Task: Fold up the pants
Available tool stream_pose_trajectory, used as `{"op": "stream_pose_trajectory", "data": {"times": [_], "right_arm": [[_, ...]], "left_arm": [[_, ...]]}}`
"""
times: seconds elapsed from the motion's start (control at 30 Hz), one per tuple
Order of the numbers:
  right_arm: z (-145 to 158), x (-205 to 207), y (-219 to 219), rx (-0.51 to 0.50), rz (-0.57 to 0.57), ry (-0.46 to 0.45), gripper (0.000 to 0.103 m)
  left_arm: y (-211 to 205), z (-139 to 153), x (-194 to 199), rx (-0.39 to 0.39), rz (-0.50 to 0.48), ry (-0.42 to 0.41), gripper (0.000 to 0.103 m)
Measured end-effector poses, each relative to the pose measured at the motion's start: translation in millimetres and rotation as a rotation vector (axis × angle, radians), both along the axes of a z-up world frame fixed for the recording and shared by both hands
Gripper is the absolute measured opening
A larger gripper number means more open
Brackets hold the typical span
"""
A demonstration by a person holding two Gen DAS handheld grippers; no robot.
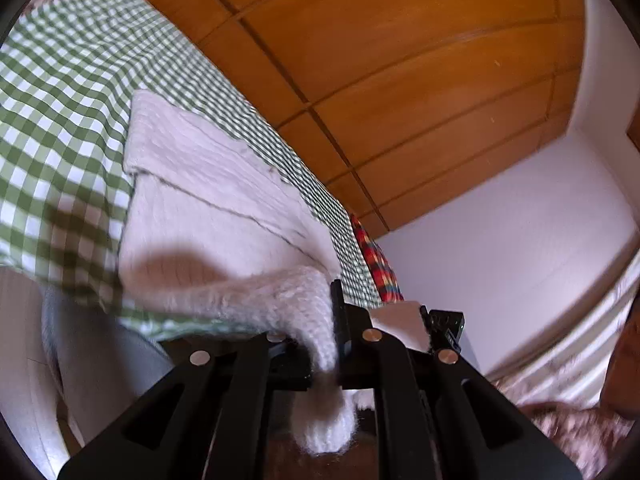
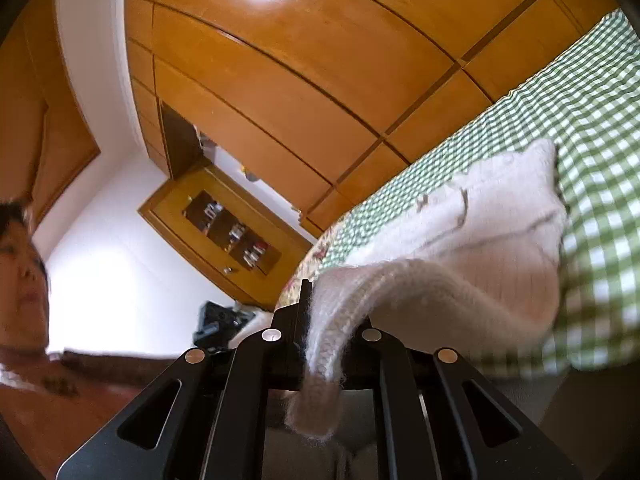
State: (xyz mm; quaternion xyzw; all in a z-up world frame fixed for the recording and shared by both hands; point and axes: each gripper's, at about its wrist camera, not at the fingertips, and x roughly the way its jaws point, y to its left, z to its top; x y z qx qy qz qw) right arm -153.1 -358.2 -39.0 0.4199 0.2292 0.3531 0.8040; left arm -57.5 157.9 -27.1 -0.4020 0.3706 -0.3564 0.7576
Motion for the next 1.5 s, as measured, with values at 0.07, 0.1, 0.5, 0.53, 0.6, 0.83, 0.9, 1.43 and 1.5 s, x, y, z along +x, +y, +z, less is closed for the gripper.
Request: {"op": "stream_pose_trajectory", "data": {"times": [0.07, 0.1, 0.5, 0.53, 0.6, 0.83, 0.9, 1.43, 1.5], "right_arm": [[-2.0, 17.7, -4.1, 0.023, -0.011, 0.007, 0.008], [-4.2, 30.2, -7.5, 0.042, -0.021, 0.014, 0.008], [-34.1, 147.4, -16.4, 0.025, -0.077, 0.135, 0.008], [-38.4, 157.4, -17.5, 0.026, -0.084, 0.152, 0.008], [-46.5, 173.8, -20.1, 0.023, -0.107, 0.195, 0.008], [-80.8, 219.2, -11.8, -0.13, -0.186, 0.372, 0.033], [-79.0, 218.8, -9.1, -0.173, -0.212, 0.366, 0.059], [-66.0, 228.6, 17.7, -0.578, -0.235, 0.347, 0.038], [-68.3, 231.5, 25.6, -0.649, -0.233, 0.356, 0.022]], "left_arm": [[4.1, -6.2, 16.6, -0.023, 0.022, 0.03, 0.006], [6.4, -10.3, 30.2, -0.039, 0.034, 0.045, 0.006], [-4.3, -40.4, 141.3, -0.008, 0.12, 0.139, 0.006], [-4.6, -44.3, 150.9, -0.008, 0.133, 0.146, 0.006], [-7.5, -51.8, 169.0, 0.022, 0.153, 0.157, 0.006], [-24.8, -66.3, 215.2, 0.162, 0.18, 0.179, 0.033], [-21.5, -55.4, 215.3, 0.18, 0.224, 0.129, 0.063], [-49.0, -54.8, 218.4, 0.487, 0.174, 0.088, 0.057], [-53.1, -55.8, 219.9, 0.521, 0.175, 0.098, 0.03]]}}
